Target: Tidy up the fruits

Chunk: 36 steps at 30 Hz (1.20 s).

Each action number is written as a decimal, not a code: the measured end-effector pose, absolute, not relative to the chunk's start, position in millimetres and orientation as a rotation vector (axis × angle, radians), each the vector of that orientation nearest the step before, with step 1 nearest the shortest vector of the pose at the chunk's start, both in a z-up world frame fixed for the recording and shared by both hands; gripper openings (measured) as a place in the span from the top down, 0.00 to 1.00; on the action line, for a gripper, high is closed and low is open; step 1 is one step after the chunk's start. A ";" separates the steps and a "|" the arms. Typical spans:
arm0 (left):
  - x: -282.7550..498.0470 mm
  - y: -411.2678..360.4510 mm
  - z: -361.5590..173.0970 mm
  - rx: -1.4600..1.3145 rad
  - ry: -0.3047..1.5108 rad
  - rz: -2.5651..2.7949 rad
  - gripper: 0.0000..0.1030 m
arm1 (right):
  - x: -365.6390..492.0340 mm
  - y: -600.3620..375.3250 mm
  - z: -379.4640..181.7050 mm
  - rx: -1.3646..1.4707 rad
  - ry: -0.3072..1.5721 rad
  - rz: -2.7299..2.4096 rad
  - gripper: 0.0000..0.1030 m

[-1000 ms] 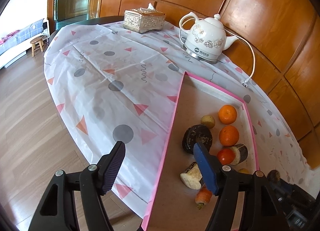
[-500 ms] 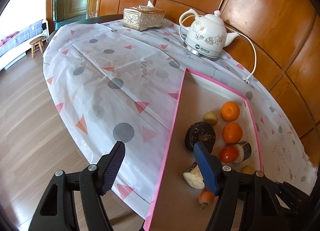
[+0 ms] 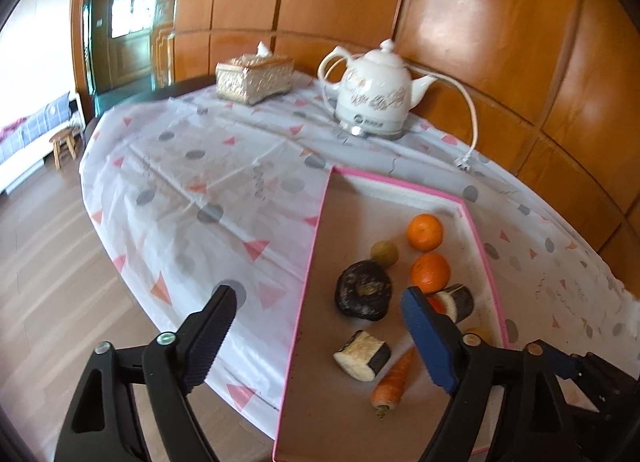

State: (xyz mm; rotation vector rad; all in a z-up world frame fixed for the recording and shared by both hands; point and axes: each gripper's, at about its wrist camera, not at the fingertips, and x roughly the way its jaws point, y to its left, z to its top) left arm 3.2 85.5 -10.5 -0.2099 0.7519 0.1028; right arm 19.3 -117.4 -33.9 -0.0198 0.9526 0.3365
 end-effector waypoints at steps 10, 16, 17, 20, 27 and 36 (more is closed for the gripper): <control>-10.4 68.6 5.3 -0.151 0.689 0.075 0.00 | 11.6 -142.3 -27.6 0.035 0.903 0.211 0.46; -15.6 59.7 7.4 -0.122 0.694 0.094 0.00 | 7.0 -141.7 -27.9 0.021 0.894 0.195 0.46; -17.0 58.0 8.1 -0.112 0.690 0.096 0.00 | 6.4 -141.7 -27.7 0.019 0.892 0.195 0.46; -20.1 54.2 11.4 -0.095 0.671 0.104 0.00 | 5.2 -141.9 -27.5 0.015 0.888 0.193 0.46; -20.2 48.4 12.0 -0.077 0.674 0.119 0.00 | 3.8 -142.4 -26.3 0.017 0.882 0.186 0.46; -20.7 52.1 10.6 -0.116 0.675 0.139 0.00 | 2.4 -143.2 -25.4 0.014 0.876 0.175 0.46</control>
